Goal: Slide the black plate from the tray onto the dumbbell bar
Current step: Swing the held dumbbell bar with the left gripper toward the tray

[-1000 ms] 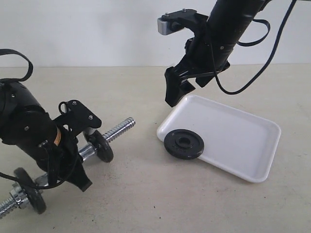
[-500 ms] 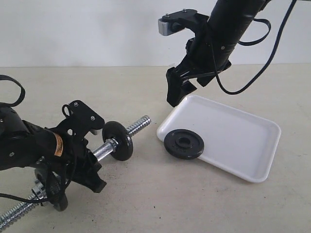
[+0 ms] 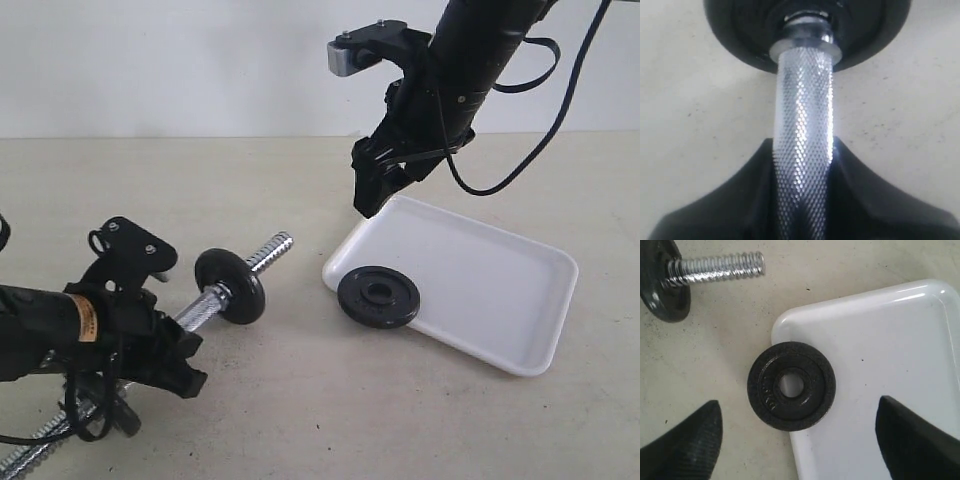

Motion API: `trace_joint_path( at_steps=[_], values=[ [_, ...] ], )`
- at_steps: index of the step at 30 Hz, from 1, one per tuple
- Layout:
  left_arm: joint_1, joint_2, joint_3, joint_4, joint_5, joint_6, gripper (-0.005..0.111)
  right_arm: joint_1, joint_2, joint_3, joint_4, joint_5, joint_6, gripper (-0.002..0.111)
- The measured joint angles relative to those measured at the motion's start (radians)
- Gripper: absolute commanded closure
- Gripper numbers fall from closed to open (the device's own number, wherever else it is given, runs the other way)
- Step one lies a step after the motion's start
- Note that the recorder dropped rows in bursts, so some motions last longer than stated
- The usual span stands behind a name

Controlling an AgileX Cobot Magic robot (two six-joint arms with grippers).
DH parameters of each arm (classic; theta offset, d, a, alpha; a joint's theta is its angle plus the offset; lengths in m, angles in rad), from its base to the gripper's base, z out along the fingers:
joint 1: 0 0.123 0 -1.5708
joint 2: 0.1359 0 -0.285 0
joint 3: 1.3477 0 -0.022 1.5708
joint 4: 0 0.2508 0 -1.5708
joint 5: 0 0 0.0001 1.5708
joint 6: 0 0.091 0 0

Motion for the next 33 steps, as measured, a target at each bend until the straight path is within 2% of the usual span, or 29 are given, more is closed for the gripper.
trace_joint_path(
  at_steps=[6, 16, 33],
  values=[
    [0.058, -0.061, 0.053, -0.011, 0.008, 0.000, 0.103, 0.000, 0.000, 0.000, -0.002, 0.004, 0.000, 0.035],
    [0.060, -0.168, 0.059, -0.011, -0.006, 0.016, 0.103, 0.000, 0.000, 0.000, -0.002, 0.020, 0.006, 0.035],
    [0.060, -0.170, 0.059, -0.011, 0.021, 0.020, 0.103, 0.000, 0.000, 0.000, 0.041, 0.110, 0.008, 0.035]
  ],
)
